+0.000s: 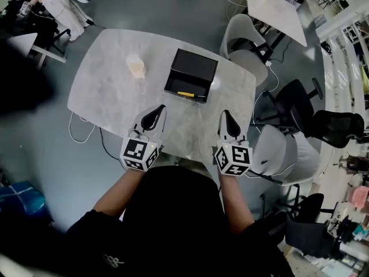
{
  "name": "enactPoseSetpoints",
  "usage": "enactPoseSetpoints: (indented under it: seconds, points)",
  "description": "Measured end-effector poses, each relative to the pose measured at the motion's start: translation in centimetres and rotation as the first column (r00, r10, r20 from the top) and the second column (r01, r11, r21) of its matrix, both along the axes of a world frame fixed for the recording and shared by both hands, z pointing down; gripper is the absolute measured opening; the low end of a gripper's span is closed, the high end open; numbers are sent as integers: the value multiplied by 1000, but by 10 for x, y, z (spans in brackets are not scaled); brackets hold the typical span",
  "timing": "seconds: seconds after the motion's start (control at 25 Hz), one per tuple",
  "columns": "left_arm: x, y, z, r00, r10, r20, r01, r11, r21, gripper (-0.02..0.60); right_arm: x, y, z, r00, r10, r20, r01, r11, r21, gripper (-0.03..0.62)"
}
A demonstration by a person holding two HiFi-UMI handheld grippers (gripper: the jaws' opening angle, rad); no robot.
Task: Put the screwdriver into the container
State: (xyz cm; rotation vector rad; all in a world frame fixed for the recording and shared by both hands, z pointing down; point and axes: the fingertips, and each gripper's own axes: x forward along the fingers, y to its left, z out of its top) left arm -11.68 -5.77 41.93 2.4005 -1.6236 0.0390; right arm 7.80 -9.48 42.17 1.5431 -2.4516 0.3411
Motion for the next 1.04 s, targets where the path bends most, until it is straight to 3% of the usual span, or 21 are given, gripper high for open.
enactPoseSetpoints:
  seconds: [0.28, 0.52, 1.04]
  points:
    - [-35, 9, -18, 996, 52, 74, -55, 998, 43, 17, -44, 25, -19, 999, -17, -29, 18, 1000, 25, 12]
    - [-36, 16, -4, 993, 98, -59, -99, 995, -28, 17, -45, 40, -18, 998, 44, -40, -43, 999, 23, 12]
    - [-37, 20, -2, 979, 197, -45, -198, 980, -16, 17, -59, 56, -25, 993, 106, -53, -103, 994, 43, 12]
